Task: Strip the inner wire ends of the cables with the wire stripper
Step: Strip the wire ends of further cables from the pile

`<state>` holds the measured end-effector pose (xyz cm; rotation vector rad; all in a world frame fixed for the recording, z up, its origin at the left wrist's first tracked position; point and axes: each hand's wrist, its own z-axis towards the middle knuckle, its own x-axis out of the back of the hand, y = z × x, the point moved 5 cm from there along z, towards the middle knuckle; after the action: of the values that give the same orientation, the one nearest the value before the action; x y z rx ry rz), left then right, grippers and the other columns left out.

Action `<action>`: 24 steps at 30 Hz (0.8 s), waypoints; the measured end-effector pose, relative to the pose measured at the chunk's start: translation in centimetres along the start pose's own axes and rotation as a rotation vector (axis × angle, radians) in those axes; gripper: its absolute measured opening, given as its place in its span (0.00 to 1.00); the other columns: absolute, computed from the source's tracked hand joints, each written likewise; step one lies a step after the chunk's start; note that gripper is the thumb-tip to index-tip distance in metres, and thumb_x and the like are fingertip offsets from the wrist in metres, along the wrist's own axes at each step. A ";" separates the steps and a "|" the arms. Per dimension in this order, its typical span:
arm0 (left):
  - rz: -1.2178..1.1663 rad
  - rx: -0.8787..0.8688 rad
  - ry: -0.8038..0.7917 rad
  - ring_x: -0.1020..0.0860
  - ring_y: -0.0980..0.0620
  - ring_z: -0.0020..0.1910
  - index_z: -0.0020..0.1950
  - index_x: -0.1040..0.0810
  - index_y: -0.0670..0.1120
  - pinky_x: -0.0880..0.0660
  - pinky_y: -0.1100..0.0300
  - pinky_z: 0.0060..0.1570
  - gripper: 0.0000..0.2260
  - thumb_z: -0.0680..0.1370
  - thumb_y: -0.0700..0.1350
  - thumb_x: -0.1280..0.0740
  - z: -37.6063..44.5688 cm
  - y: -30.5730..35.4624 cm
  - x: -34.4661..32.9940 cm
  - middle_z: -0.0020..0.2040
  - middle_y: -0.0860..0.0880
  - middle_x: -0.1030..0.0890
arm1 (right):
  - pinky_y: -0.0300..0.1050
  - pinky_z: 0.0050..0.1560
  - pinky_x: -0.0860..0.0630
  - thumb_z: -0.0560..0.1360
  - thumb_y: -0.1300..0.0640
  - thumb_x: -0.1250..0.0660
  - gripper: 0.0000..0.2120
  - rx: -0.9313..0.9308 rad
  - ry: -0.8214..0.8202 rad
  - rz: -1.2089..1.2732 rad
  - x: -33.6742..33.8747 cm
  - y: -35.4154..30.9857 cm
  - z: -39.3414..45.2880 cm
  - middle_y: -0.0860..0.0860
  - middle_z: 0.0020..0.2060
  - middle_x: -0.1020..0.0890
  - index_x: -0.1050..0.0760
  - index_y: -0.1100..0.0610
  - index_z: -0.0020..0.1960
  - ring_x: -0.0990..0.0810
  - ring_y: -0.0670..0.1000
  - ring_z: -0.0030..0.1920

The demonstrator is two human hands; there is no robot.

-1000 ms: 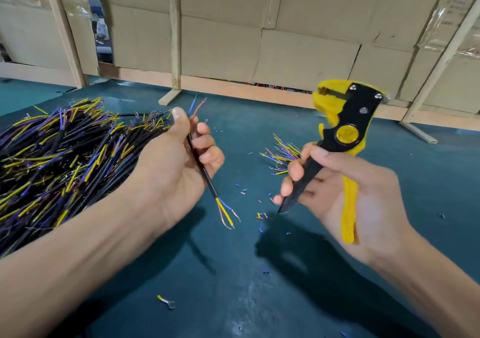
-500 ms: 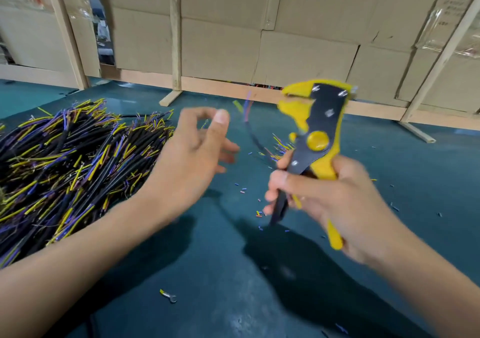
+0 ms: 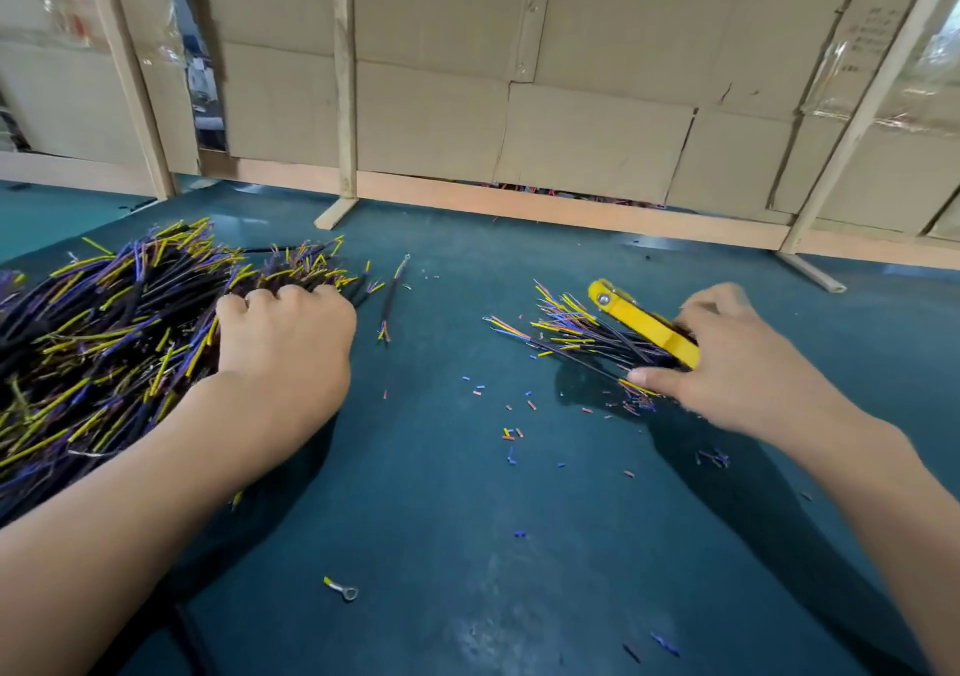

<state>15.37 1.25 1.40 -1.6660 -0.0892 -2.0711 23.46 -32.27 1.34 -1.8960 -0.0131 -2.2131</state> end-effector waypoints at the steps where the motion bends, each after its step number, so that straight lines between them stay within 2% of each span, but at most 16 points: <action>1: -0.045 -0.027 0.039 0.23 0.39 0.59 0.59 0.27 0.43 0.31 0.50 0.56 0.10 0.80 0.45 0.35 0.0 0.0 0.4 0.59 0.43 0.21 | 0.53 0.50 0.23 0.69 0.31 0.29 0.25 0.004 0.057 0.027 0.4 -0.1 -0.2 0.46 0.57 0.36 0.30 0.50 0.49 0.21 0.56 0.47; 4: -0.290 -0.139 0.254 0.21 0.38 0.56 0.60 0.26 0.46 0.29 0.49 0.50 0.09 0.82 0.47 0.36 -0.1 0.3 2.0 0.55 0.45 0.19 | 0.50 0.47 0.25 0.68 0.29 0.34 0.26 0.042 0.236 0.120 1.7 -1.2 -0.8 0.45 0.58 0.35 0.29 0.51 0.50 0.22 0.55 0.45; 6: -0.482 -0.210 0.361 0.19 0.37 0.53 0.70 0.29 0.49 0.27 0.48 0.49 0.17 0.82 0.49 0.36 -0.3 0.5 3.0 0.53 0.46 0.16 | 0.46 0.47 0.30 0.70 0.31 0.33 0.25 0.084 0.326 0.205 2.1 -2.4 -1.4 0.46 0.57 0.31 0.26 0.52 0.51 0.24 0.52 0.46; 8: -0.567 -0.245 0.369 0.19 0.36 0.49 0.77 0.37 0.53 0.24 0.46 0.47 0.24 0.82 0.50 0.36 -0.4 0.9 3.3 0.50 0.47 0.14 | 0.44 0.43 0.33 0.71 0.34 0.31 0.22 0.098 0.382 0.312 2.3 -3.6 -1.9 0.48 0.50 0.25 0.25 0.53 0.48 0.25 0.51 0.43; 9: -0.554 -0.253 0.358 0.19 0.36 0.47 0.79 0.40 0.54 0.24 0.46 0.45 0.25 0.82 0.50 0.37 -0.5 1.1 3.1 0.49 0.47 0.14 | 0.45 0.39 0.33 0.71 0.35 0.31 0.21 0.087 0.393 0.364 2.3 -4.1 -2.2 0.49 0.46 0.23 0.25 0.53 0.47 0.25 0.50 0.41; 11: -0.501 -0.282 0.378 0.19 0.36 0.44 0.80 0.43 0.55 0.23 0.46 0.42 0.27 0.83 0.48 0.39 -0.7 1.5 2.8 0.49 0.47 0.14 | 0.36 0.34 0.32 0.72 0.36 0.30 0.19 0.069 0.395 0.456 2.2 -4.9 -2.9 0.48 0.38 0.20 0.24 0.52 0.46 0.23 0.44 0.39; 12: -0.533 -0.331 0.441 0.18 0.36 0.44 0.80 0.41 0.54 0.23 0.47 0.39 0.26 0.83 0.46 0.39 -1.0 1.7 3.1 0.49 0.48 0.14 | 0.32 0.33 0.33 0.72 0.37 0.30 0.18 0.071 0.395 0.492 2.1 -5.3 -3.2 0.46 0.36 0.20 0.23 0.52 0.46 0.23 0.42 0.38; 15: -0.726 -0.599 0.754 0.16 0.42 0.39 0.76 0.31 0.48 0.21 0.49 0.32 0.19 0.84 0.44 0.41 -3.2 2.2 5.2 0.49 0.51 0.14 | 0.31 0.33 0.30 0.73 0.42 0.28 0.13 0.111 0.371 0.648 1.8 -6.5 -4.3 0.43 0.31 0.19 0.22 0.51 0.44 0.21 0.43 0.34; 17: -0.765 -0.728 0.856 0.20 0.50 0.36 0.75 0.32 0.48 0.22 0.52 0.34 0.18 0.86 0.49 0.41 -4.4 3.1 5.9 0.45 0.53 0.15 | 0.36 0.34 0.27 0.74 0.43 0.25 0.12 0.156 0.298 0.819 1.5 -7.4 -4.8 0.44 0.31 0.18 0.22 0.51 0.43 0.21 0.47 0.32; 19: -0.822 -0.800 0.808 0.26 0.52 0.37 0.75 0.34 0.46 0.25 0.57 0.37 0.21 0.84 0.52 0.38 -5.2 4.0 6.1 0.44 0.55 0.16 | 0.50 0.41 0.20 0.72 0.43 0.24 0.15 0.216 0.196 1.009 1.3 -8.4 -5.2 0.54 0.35 0.16 0.21 0.54 0.44 0.18 0.57 0.36; 20: -0.859 -0.829 0.768 0.27 0.52 0.38 0.74 0.34 0.46 0.25 0.58 0.37 0.22 0.83 0.52 0.37 -5.5 4.3 6.0 0.43 0.55 0.16 | 0.54 0.43 0.18 0.71 0.44 0.25 0.16 0.248 0.154 1.083 1.4 -8.7 -5.3 0.58 0.37 0.16 0.21 0.56 0.45 0.17 0.59 0.37; 21: -0.889 -0.850 0.721 0.26 0.51 0.38 0.74 0.34 0.47 0.24 0.57 0.38 0.23 0.81 0.54 0.36 -5.8 4.5 6.0 0.42 0.55 0.16 | 0.55 0.41 0.18 0.71 0.46 0.25 0.15 0.281 0.113 1.159 1.4 -9.0 -5.4 0.60 0.39 0.16 0.21 0.58 0.46 0.16 0.58 0.36; 23: -0.925 -0.874 0.635 0.22 0.51 0.35 0.70 0.34 0.49 0.22 0.53 0.37 0.22 0.80 0.56 0.36 -6.1 4.9 5.9 0.40 0.55 0.15 | 0.46 0.37 0.18 0.72 0.54 0.26 0.11 0.348 0.018 1.358 1.2 -9.4 -5.6 0.63 0.41 0.16 0.22 0.61 0.47 0.16 0.53 0.36; 24: -0.937 -0.870 0.607 0.21 0.49 0.34 0.68 0.34 0.50 0.22 0.52 0.36 0.21 0.80 0.57 0.36 -6.1 4.9 5.9 0.40 0.55 0.15 | 0.45 0.39 0.19 0.73 0.58 0.27 0.08 0.380 -0.031 1.450 1.1 -9.6 -5.7 0.63 0.40 0.16 0.22 0.61 0.47 0.16 0.54 0.39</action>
<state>10.95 -7.06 4.15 -1.4074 0.3485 -3.6385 16.06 -23.95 2.86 -1.0444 0.6499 -1.0451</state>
